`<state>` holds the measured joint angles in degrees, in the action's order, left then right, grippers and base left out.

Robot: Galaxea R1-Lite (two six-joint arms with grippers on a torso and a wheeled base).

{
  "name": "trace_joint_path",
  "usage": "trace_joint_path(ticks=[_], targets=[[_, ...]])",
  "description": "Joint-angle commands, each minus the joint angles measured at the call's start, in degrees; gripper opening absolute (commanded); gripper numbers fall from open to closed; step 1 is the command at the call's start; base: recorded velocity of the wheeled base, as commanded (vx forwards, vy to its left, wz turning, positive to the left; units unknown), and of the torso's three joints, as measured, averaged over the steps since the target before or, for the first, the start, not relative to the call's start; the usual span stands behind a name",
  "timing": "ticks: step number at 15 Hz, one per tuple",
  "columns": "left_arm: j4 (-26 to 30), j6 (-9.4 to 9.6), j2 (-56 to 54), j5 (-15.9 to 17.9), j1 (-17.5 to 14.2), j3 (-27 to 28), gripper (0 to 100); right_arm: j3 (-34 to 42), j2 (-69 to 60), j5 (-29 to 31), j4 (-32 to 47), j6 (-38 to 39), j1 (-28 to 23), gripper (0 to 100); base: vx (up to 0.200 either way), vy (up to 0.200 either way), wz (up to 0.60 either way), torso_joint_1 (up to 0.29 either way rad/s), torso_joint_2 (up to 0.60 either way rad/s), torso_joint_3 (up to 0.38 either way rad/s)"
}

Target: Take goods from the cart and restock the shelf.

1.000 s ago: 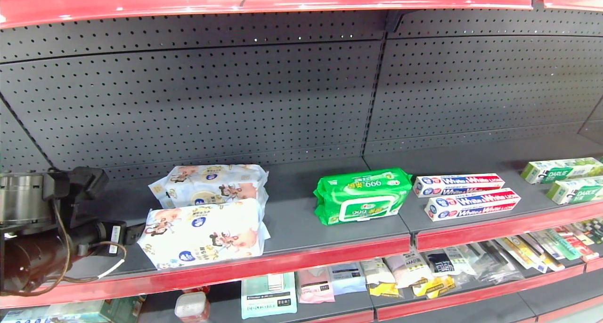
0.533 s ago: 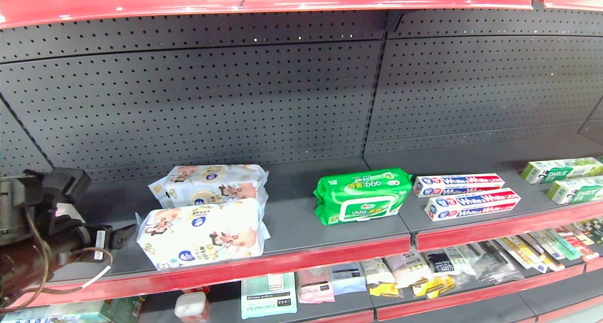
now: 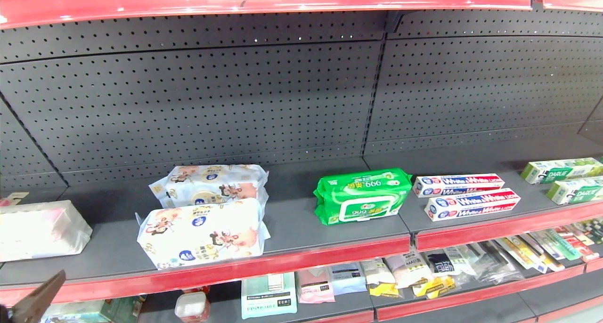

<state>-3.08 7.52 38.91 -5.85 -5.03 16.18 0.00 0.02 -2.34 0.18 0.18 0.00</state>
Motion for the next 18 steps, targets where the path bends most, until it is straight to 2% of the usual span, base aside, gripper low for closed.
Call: trace_joint_path(ticks=[1, 2, 3, 4, 5, 8, 18], targets=[[7.22, -2.78, -26.52, 3.74, 0.02, -7.65, 100, 0.00, 0.06, -0.03, -0.01, -0.01, 0.00, 100, 0.000, 0.000, 0.00, 0.000, 0.00, 0.000], [8.36, -2.78, -30.30, 5.32, 0.29, -8.97, 100, 0.00, 0.06, -0.03, -0.01, -0.01, 0.00, 100, 0.000, 0.000, 0.00, 0.000, 0.00, 0.000], [8.45, -3.30, -34.69, 7.35, 0.55, -13.01, 100, 0.00, 0.06, -0.03, -0.01, -0.01, 0.00, 100, 0.000, 0.000, 0.00, 0.000, 0.00, 0.000], [2.47, -7.79, -33.73, 6.73, 0.64, -16.18, 100, 0.00, -0.02, -0.03, -0.01, -0.09, 0.00, 100, 0.000, 0.000, 0.00, 0.000, 0.00, 0.000], [3.08, -7.61, -33.64, 6.47, 0.90, -16.18, 100, 0.00, -0.02, -0.03, -0.01, -0.01, 0.00, 100, 0.000, 0.000, 0.00, 0.000, 0.00, 0.000], [3.08, -7.70, -37.51, 6.38, 5.39, -16.18, 100, 0.00, -0.02, -0.03, -0.01, -0.01, 0.00, 100, 0.000, 0.000, 0.00, 0.000, 0.00, 0.000], [3.08, -7.43, -38.91, 5.32, 5.12, -16.18, 100, 0.00, -0.02, -0.03, -0.01, -0.18, 0.00, 100, 0.000, 0.000, 0.00, 0.000, 0.00, 0.000]])
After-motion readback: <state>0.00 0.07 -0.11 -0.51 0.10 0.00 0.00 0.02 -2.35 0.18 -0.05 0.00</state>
